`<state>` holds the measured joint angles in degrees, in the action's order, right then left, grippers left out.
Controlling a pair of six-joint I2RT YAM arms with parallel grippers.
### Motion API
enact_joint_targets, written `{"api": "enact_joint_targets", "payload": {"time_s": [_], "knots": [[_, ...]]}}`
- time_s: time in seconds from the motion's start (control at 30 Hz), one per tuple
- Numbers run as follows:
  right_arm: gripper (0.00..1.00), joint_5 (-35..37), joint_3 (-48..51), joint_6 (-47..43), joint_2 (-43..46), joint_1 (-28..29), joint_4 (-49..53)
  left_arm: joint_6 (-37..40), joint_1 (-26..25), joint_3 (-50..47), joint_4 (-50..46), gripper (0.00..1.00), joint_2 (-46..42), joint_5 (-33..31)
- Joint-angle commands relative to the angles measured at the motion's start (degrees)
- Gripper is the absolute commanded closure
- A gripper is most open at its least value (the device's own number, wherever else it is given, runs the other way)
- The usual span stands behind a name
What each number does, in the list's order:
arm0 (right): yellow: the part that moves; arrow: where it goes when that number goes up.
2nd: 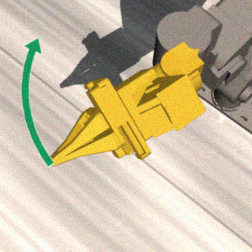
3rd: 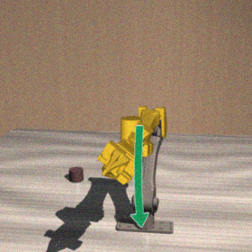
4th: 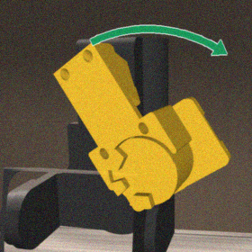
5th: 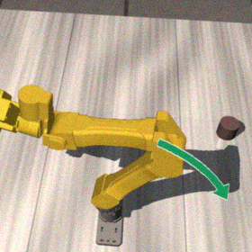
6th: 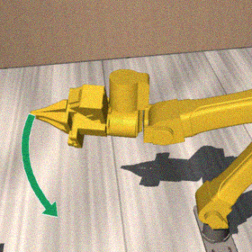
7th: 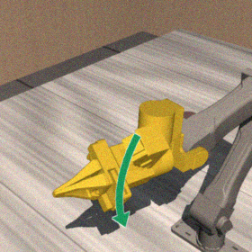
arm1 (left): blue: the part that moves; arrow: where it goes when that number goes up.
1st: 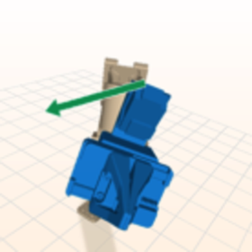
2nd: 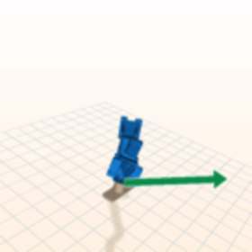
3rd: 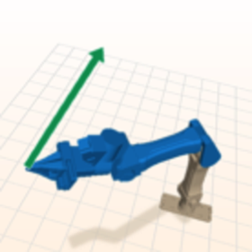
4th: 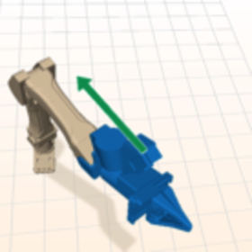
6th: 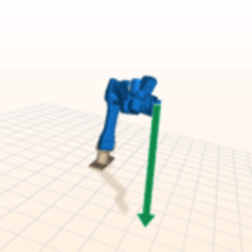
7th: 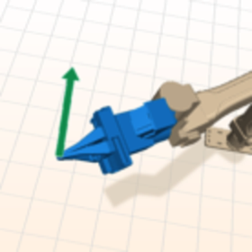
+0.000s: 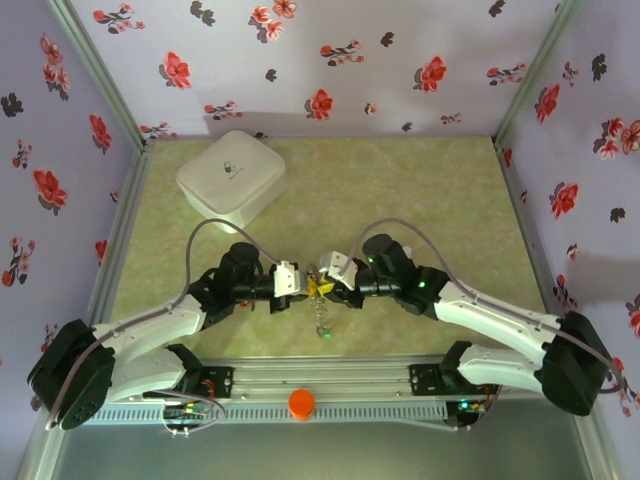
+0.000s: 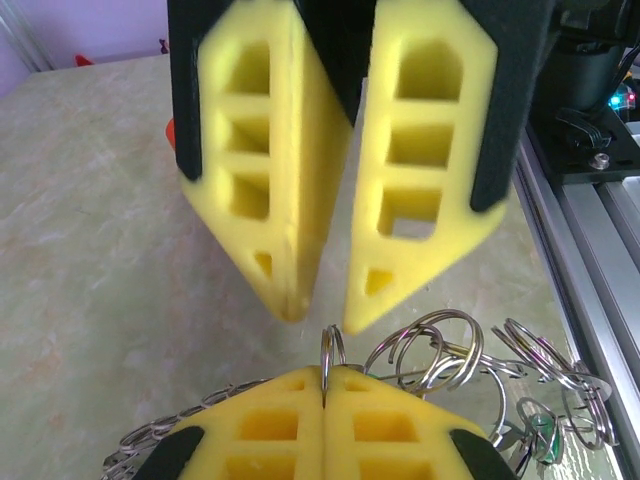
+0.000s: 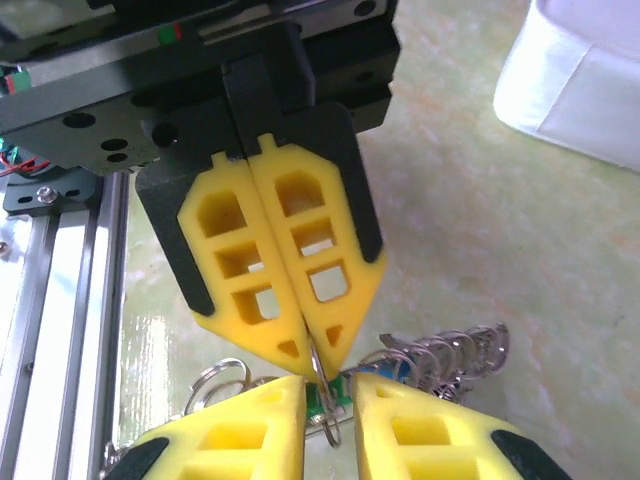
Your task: Put the keys on the keyring
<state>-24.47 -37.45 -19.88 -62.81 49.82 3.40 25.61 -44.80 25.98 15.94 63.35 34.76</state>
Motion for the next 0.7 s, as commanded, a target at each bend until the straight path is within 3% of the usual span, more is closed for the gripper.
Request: {"api": "enact_joint_targets", "payload": {"time_s": [0.0,0.33,0.67], "knots": [[0.79,-1.5,2.4,2.7,1.4,-1.5,-3.8,-1.7,-0.4,-1.0,5.8,1.0,-1.2,2.2],[0.81,-2.6,2.4,2.3,-1.0,-1.6,-2.7,-1.3,-0.4,-0.9,6.6,1.0,-0.5,1.9],[0.96,-3.7,2.0,1.7,-1.8,-1.5,-1.1,-1.0,-0.4,-0.9,7.8,1.0,-0.8,1.1]]}}
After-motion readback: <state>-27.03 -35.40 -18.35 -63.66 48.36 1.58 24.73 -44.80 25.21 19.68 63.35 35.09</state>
